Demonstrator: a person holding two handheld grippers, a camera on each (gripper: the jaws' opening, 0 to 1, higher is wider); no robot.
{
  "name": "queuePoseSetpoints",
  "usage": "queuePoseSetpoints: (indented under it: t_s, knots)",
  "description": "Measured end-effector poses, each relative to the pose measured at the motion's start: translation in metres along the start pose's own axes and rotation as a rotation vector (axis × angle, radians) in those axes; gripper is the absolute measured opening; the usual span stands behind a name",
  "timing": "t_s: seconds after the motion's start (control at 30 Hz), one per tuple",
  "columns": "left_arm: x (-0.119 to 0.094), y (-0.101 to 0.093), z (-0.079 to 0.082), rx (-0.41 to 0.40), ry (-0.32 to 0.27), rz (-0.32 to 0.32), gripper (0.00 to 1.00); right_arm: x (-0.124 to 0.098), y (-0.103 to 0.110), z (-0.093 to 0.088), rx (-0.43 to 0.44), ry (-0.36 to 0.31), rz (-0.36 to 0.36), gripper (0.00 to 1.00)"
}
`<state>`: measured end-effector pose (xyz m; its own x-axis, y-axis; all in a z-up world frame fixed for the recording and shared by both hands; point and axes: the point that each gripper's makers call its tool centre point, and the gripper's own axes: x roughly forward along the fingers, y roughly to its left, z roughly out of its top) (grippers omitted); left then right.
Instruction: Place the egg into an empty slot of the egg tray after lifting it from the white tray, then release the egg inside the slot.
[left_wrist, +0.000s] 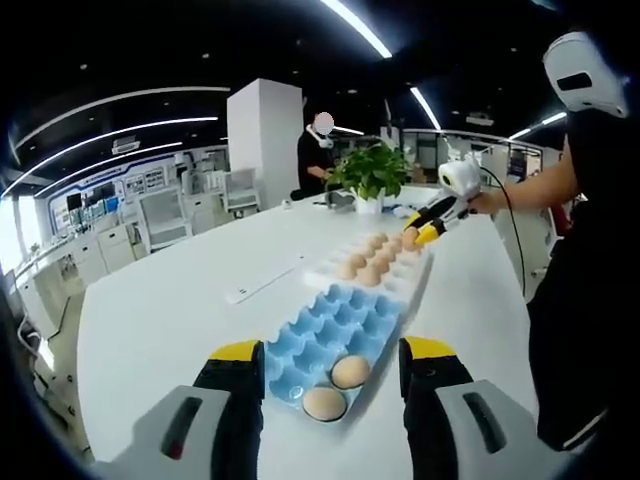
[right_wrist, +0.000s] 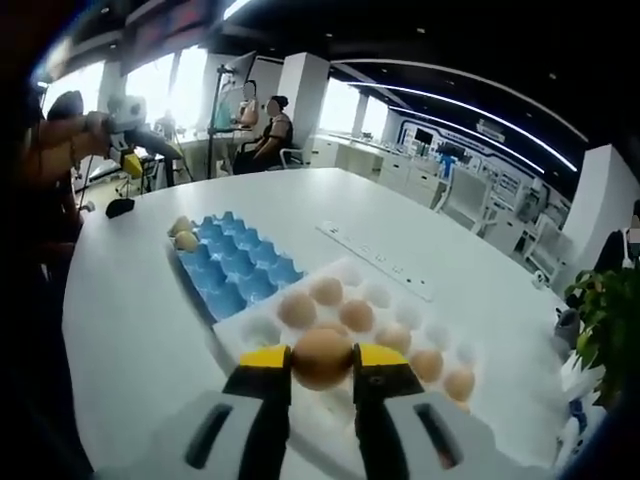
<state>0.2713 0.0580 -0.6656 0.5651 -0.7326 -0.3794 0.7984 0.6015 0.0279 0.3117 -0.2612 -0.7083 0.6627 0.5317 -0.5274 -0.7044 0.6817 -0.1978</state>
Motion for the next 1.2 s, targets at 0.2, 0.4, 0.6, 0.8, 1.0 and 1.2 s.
queuePoseSetpoints:
  t_s: [0.2,0.4,0.6,0.8,1.0,1.2]
  knots:
    - [0.000,0.000,0.000,0.003,0.002,0.001,0.55,0.000,-0.001,0.001,-0.003,-0.004,0.002,0.23]
    - [0.001,0.004,-0.003,0.008,0.007,0.017,0.55,-0.001,0.000,-0.002,-0.005,0.000,0.009,0.23]
    - [0.002,0.006,-0.004,0.023,0.011,0.033,0.55,-0.005,0.001,-0.003,-0.016,-0.001,0.013,0.23]
    - [0.006,0.002,-0.009,0.032,0.032,0.024,0.55,-0.011,0.001,-0.006,-0.016,0.000,0.005,0.23]
    - [0.006,0.004,-0.009,0.034,0.032,0.035,0.55,-0.013,0.003,-0.006,-0.037,0.007,0.014,0.23]
    - [0.007,0.003,-0.012,0.041,0.044,0.032,0.58,-0.011,0.006,-0.002,-0.037,-0.006,0.019,0.23]
